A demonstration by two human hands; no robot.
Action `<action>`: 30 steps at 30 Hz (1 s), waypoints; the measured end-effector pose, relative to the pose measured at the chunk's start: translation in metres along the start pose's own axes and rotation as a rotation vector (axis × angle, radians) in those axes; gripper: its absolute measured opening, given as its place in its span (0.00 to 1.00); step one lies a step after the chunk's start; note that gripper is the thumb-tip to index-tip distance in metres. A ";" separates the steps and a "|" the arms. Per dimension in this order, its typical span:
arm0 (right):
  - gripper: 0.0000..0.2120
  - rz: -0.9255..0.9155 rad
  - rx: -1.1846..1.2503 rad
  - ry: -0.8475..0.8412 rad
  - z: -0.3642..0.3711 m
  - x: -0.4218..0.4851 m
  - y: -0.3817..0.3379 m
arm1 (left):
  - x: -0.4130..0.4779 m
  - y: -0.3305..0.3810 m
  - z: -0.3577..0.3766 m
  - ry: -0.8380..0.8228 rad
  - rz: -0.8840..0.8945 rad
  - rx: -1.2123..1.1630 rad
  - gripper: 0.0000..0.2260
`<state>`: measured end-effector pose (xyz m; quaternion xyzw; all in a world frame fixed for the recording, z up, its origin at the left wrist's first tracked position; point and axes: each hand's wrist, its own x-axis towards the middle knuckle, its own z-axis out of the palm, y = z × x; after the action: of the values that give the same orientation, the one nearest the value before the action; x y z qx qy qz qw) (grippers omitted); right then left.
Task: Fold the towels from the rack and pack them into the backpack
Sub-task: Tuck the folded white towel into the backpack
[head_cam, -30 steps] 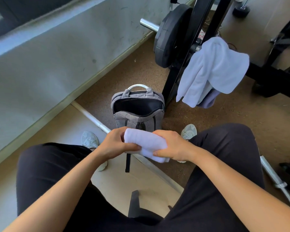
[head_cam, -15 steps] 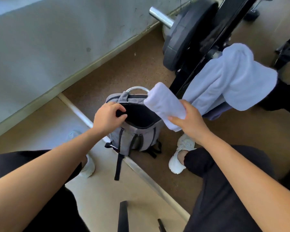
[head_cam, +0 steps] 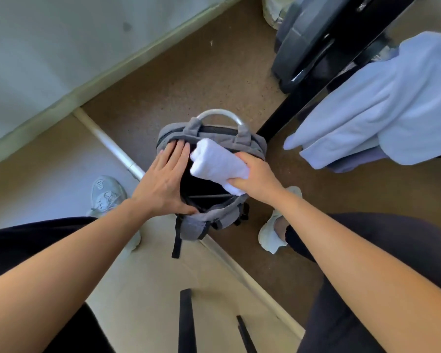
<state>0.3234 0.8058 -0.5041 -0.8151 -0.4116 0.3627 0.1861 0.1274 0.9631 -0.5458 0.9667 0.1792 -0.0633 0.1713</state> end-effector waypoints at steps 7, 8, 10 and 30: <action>0.05 0.003 -0.386 -0.055 0.024 -0.003 0.053 | -0.006 0.015 0.002 -0.088 0.008 0.091 0.72; 0.10 -0.040 -0.460 -0.078 0.028 -0.003 0.053 | -0.005 0.017 0.002 -0.095 0.009 0.097 0.73; 0.15 -0.062 -0.595 -0.113 0.036 0.007 0.043 | -0.005 0.021 0.002 -0.102 0.015 0.109 0.73; 0.18 0.120 -0.538 -0.341 0.084 0.063 0.045 | 0.007 0.017 -0.006 -0.033 -0.022 0.028 0.71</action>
<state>0.3102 0.8307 -0.6151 -0.7853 -0.4693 0.3825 -0.1292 0.1407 0.9532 -0.5363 0.9658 0.1859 -0.0833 0.1602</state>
